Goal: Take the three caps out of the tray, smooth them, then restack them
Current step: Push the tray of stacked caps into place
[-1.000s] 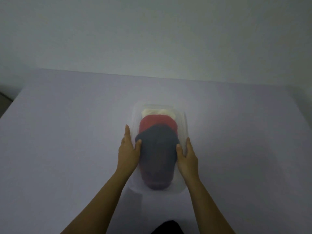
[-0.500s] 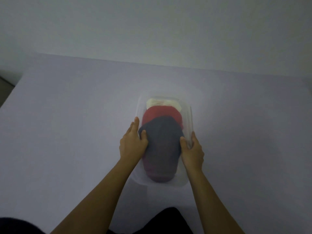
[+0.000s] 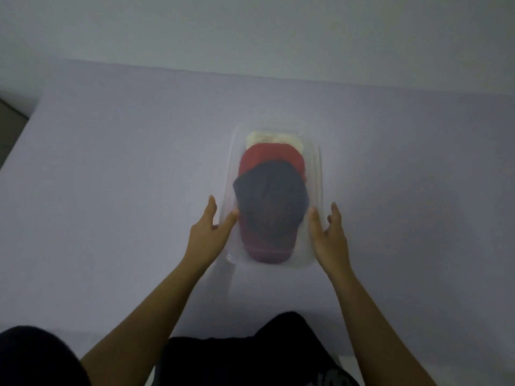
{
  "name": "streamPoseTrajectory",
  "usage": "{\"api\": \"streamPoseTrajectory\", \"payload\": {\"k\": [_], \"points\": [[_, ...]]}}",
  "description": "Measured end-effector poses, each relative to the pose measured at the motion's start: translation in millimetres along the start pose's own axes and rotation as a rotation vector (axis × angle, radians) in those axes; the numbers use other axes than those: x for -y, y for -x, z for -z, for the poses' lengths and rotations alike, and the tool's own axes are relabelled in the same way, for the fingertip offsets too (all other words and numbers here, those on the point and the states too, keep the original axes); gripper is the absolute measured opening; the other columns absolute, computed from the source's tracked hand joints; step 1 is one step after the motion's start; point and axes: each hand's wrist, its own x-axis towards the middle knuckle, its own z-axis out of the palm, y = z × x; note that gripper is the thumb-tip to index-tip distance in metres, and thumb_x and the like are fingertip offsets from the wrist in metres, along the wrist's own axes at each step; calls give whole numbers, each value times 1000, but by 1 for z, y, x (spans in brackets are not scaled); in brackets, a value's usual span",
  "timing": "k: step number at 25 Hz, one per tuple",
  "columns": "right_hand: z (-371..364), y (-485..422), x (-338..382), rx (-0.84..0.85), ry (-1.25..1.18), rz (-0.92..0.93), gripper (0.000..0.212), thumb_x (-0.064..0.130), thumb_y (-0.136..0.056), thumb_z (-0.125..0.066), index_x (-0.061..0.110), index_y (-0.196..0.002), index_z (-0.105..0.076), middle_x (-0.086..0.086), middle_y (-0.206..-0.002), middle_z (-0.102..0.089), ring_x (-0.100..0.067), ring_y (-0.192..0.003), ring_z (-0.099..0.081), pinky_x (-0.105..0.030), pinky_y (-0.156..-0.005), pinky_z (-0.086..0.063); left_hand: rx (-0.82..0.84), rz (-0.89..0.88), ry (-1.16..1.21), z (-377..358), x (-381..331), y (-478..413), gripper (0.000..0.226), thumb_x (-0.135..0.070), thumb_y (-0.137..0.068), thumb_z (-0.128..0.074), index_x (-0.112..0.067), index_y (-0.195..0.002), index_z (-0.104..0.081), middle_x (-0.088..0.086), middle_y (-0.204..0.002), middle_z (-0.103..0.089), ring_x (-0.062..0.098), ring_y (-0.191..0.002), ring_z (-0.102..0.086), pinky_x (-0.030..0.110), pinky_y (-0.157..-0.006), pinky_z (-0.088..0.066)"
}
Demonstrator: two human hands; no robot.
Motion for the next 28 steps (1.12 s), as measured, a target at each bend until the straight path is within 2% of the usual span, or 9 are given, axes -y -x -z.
{"api": "streamPoseTrajectory", "payload": {"k": [2,5,9,12,17,21,24,26,28], "points": [[-8,20,-15,41,-31,-14,68,60,-86,-41,27,-144,-27,-5,-144,-44,-27,-127,-46,-44,-108,-36,-14,40,27,-10,15,19,78,-58,-84,-49,-24,-148,-21,5,-151,-36,31,-131,-44,49,-105,-38],[-15,14,-11,-27,-79,15,60,51,-90,-45,23,-141,-36,-6,-137,-53,-27,-122,-51,-44,-104,-41,-86,13,73,-16,0,6,66,-49,-87,-51,-16,-142,-34,7,-142,-48,32,-123,-52,50,-101,-45],[2,-38,33,-44,-115,93,56,47,-91,-47,21,-140,-39,-9,-131,-56,-28,-117,-54,-45,-101,-44,-115,-97,92,-13,-53,-38,57,-43,-90,-52,-14,-137,-40,8,-136,-53,33,-118,-55,50,-100,-45],[14,-76,68,-46,-127,155,52,44,-92,-47,20,-138,-41,-5,-126,-58,-26,-115,-55,-40,-100,-44,-108,-144,121,-11,-88,-77,52,-44,-89,-52,-14,-131,-46,9,-128,-58,33,-110,-59,51,-96,-49],[19,-129,98,-50,-139,172,46,41,-93,-47,18,-133,-46,-6,-124,-59,-22,-105,-55,-32,-93,-44,-71,-137,163,-18,-119,-133,48,-46,-88,-54,-14,-123,-52,8,-118,-63,31,-104,-61,51,-90,-53],[25,-156,107,-38,-124,178,44,36,-94,-47,14,-132,-47,-4,-113,-57,-16,-95,-50,-26,-86,-40,-63,-104,177,-27,-132,-157,47,-45,-88,-55,-15,-124,-51,7,-117,-62,30,-102,-61,50,-89,-53],[26,-169,102,-34,-89,183,47,36,-95,-46,12,-134,-45,0,-118,-55,-18,-105,-52,-27,-94,-40,-53,-100,169,-35,-132,-165,50,-45,-88,-55,-15,-127,-48,7,-121,-60,30,-105,-60,50,-92,-52],[25,-169,100,-36,-67,174,50,38,-94,-46,13,-137,-43,-7,-131,-55,-25,-119,-52,-30,-99,-39,-60,-94,161,-38,-130,-166,51,-44,-89,-54,-14,-129,-47,8,-124,-59,31,-107,-59,50,-94,-51],[28,-169,102,-11,-75,157,49,36,-95,-46,12,-138,-41,-10,-135,-52,-26,-123,-49,-25,-95,-35,-61,-87,141,-38,-130,-167,52,-45,-89,-54,-13,-130,-46,8,-125,-58,30,-108,-59,49,-94,-51]]}}
